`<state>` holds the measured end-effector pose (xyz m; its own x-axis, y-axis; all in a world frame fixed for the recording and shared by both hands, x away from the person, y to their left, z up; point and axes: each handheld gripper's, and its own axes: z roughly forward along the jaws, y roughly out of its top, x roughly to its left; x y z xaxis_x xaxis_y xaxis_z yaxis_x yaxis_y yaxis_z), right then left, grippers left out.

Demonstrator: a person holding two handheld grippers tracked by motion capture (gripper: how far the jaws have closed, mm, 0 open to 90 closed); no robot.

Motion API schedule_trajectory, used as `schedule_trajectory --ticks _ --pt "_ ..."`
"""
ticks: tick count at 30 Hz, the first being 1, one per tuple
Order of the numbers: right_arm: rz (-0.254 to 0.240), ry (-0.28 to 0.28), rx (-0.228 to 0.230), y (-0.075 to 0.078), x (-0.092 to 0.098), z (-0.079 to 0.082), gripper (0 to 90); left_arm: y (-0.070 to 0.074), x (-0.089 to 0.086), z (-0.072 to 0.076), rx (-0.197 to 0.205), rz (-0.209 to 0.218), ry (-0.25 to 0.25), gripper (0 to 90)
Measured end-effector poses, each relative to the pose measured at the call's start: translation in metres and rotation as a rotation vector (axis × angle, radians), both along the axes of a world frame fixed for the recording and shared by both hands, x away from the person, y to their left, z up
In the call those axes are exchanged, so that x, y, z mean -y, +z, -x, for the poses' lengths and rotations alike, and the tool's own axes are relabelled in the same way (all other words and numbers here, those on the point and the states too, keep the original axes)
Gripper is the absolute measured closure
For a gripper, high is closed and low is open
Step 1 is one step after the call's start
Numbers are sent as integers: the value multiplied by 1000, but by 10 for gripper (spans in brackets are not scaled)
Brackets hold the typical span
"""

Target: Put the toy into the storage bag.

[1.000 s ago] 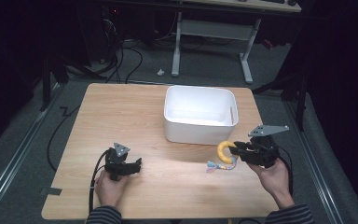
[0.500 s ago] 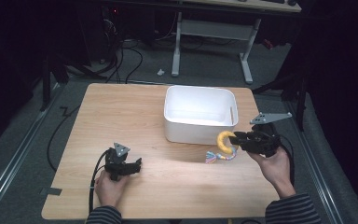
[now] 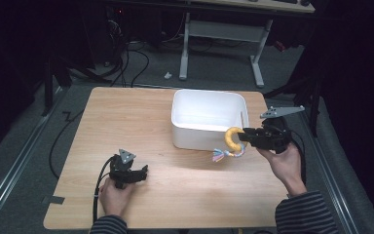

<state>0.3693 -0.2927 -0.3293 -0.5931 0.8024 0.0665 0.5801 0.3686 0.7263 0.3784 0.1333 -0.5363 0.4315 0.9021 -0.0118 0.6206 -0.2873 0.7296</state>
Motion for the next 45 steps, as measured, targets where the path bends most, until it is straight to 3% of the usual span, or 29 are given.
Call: schedule_trajectory --ticks 18,45 --pt "-12 -18 -4 18 -11 -33 691 0 0 0 -1 0 1 173" --pt "-13 -121 -32 10 -19 -77 691 0 0 0 0 1 1 174"
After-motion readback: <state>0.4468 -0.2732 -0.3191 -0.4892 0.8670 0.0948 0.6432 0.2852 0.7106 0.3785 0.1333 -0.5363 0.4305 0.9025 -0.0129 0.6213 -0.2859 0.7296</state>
